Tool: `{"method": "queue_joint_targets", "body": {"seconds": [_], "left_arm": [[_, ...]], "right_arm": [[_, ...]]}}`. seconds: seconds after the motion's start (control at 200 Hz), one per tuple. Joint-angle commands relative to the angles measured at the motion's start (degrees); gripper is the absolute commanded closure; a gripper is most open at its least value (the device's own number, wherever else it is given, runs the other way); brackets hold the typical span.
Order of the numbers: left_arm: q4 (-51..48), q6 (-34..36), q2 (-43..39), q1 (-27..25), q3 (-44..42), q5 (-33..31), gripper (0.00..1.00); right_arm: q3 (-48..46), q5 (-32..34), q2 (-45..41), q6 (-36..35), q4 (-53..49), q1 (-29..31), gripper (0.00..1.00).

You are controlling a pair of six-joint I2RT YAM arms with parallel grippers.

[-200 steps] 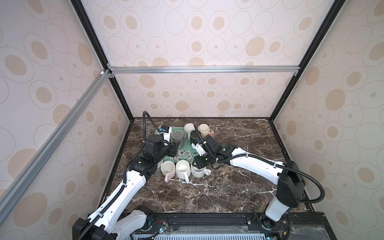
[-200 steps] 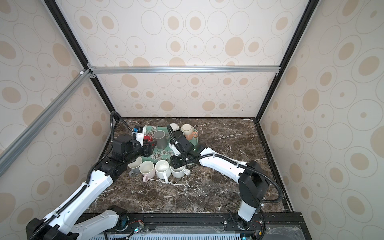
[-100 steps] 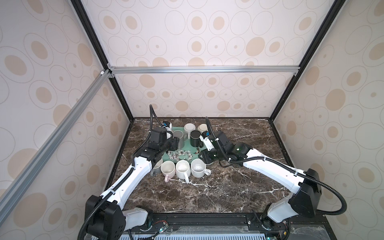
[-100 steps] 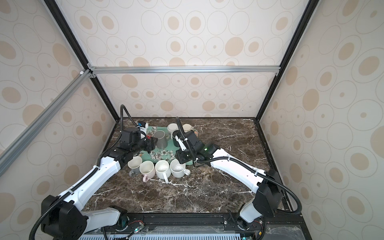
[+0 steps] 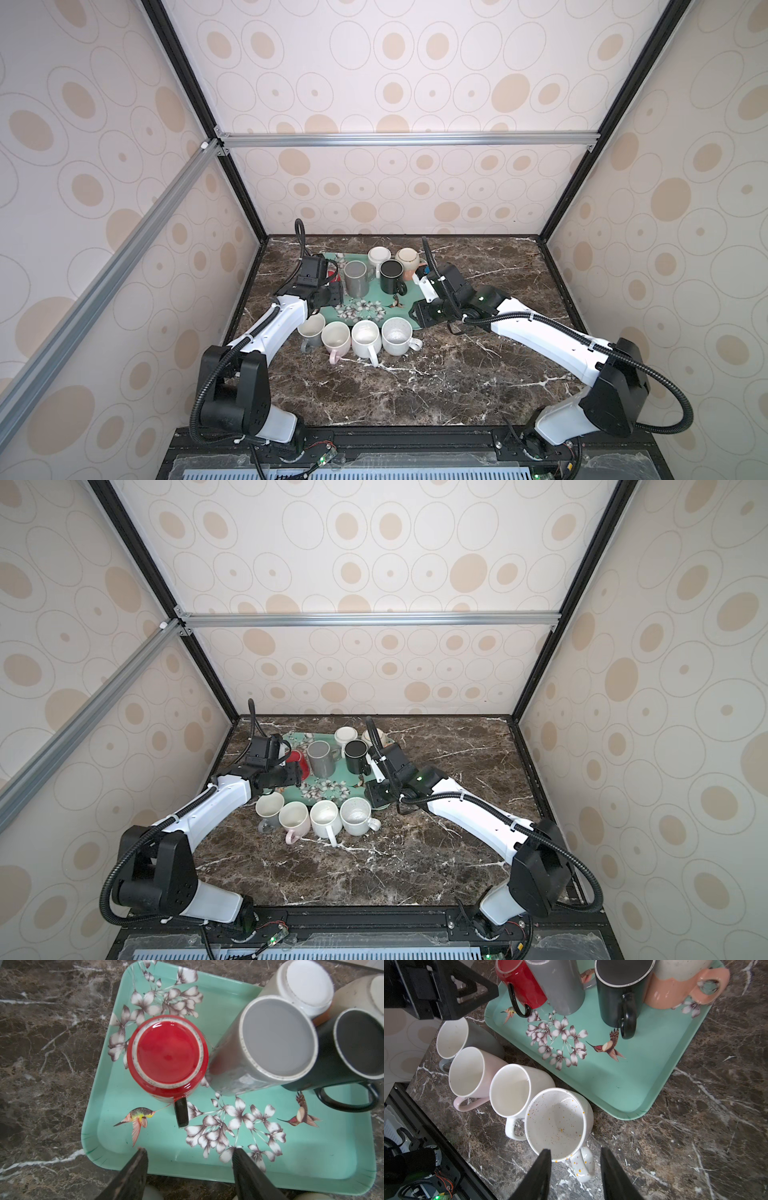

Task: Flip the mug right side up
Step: 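Grasp the upside-down red mug with the left gripper while the right withdraws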

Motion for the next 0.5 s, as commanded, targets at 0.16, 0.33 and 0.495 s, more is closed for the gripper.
{"method": "queue_joint_targets", "body": {"seconds": [0.16, 0.33, 0.495], "left_arm": [[7.3, -3.3, 4.0, 0.7, -1.3, -3.1, 0.35], [9.1, -4.3, 8.2, 0.7, -0.1, -2.9, 0.36], [11.4, -5.2, 10.7, 0.7, -0.7, -4.8, 0.37]], "right_arm": [[-1.4, -1.4, -0.2, -0.8, 1.4, -1.8, 0.57], [-2.4, -2.2, 0.0, -0.8, 2.0, -3.2, 0.57], [-3.4, -3.2, 0.2, -0.8, 2.6, -4.6, 0.57]]}}
